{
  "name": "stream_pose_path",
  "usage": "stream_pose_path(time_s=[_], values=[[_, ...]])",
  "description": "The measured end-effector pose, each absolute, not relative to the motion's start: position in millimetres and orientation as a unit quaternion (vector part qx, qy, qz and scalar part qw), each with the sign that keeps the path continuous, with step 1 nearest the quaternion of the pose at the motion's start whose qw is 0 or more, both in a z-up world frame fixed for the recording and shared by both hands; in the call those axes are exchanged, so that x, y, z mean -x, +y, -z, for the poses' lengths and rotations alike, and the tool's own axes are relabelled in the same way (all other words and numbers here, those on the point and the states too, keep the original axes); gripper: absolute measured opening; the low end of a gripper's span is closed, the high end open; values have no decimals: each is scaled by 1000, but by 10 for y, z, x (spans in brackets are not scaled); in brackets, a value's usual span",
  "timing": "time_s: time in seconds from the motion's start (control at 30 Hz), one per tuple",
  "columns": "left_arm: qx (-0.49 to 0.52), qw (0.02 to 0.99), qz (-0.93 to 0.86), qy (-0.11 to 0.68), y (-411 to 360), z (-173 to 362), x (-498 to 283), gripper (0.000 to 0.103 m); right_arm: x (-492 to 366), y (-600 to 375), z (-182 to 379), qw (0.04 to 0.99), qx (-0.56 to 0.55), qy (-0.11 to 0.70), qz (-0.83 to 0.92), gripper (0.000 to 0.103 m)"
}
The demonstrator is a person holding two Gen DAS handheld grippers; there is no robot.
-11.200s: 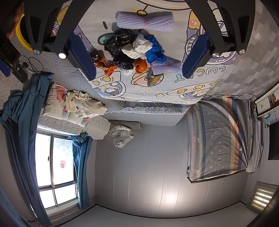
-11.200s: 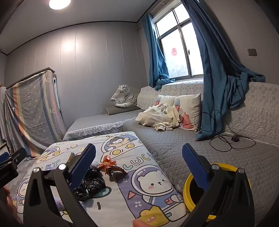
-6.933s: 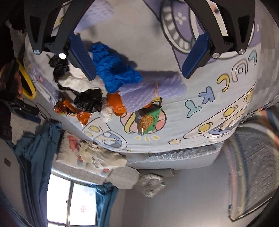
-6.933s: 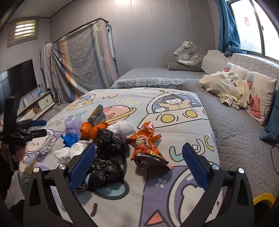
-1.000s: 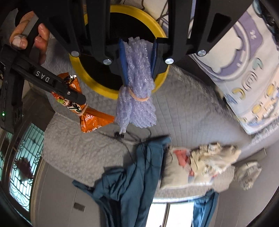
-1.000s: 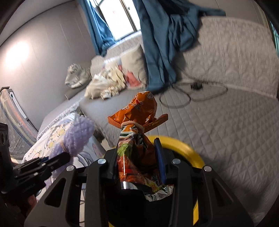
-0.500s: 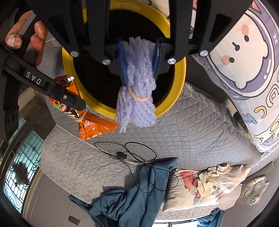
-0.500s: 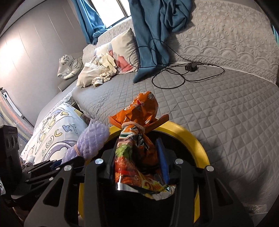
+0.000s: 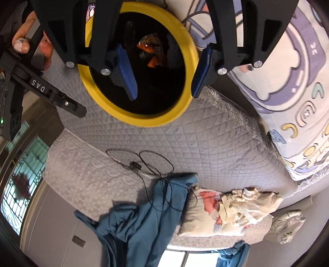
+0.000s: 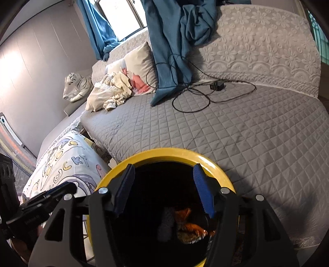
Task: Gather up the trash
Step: 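Open both tools to drop the foam net and chip bag into the bin, then grasp the blue glove with the left tool while the right tool grasps black plastic bags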
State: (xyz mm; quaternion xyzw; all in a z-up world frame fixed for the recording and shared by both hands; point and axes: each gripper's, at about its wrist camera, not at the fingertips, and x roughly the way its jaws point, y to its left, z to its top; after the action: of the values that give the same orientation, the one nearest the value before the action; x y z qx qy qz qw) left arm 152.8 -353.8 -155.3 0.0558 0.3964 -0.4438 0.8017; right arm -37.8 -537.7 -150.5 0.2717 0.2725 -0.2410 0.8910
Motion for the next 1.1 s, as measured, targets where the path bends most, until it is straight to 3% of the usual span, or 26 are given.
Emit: stream_pose_path(time_s=[0.2,0.73,1.1], values=[[-22,830,419,368,-3102,1247,-1649,54,263,-5129,1254,912,-234,253,221,57],[30,931,262,253,-1171,392,-1894,87,-557,-3685,662,963,-137,230,38,71],[48,959,135,245,248,410,-1840,90,-907,-2495,686,959,-75,259,-89,72]])
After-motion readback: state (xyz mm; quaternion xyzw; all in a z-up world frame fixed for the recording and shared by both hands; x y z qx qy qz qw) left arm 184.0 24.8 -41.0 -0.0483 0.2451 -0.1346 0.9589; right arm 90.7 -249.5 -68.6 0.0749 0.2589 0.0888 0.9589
